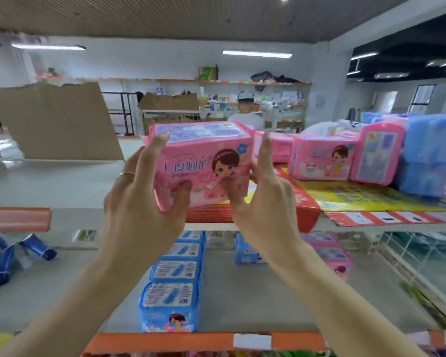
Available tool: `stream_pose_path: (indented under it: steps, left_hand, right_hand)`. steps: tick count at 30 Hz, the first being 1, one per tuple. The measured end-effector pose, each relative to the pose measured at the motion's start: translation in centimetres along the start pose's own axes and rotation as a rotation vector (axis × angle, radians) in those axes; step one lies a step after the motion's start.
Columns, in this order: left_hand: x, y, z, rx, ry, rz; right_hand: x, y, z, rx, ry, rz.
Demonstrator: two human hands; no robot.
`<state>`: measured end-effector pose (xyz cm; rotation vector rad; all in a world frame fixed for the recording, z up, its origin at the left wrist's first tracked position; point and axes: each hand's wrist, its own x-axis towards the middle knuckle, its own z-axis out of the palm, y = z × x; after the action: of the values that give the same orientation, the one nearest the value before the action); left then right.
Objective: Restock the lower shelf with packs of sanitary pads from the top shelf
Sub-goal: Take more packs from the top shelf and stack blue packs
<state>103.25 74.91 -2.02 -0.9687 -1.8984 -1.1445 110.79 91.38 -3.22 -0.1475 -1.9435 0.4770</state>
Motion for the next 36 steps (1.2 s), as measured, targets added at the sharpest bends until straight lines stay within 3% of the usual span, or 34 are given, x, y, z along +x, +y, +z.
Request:
stream_pose_path:
  steps: [13,19,25,36]
  left_hand:
    - [-5.3,18.7,10.0,-0.136,-0.062,0.063]
    - [-12.3,25.3,15.8,-0.265,-0.129,0.011]
    - [-17.8,27.6,19.6,-0.178,-0.266,-0.046]
    - [-22.4,22.4,23.8,-0.159,-0.544,-0.2]
  right_hand:
    - [-4.7,8.9,-20.3,-0.083,0.092,0.007]
    - [-10.8,13.4,-26.9,-0.02,0.11,0.136]
    - [-16.6,16.9,-28.8,0.021,0.05,0.338]
    - [-22.0,20.2,-24.5,0.001,-0.065,0.519]
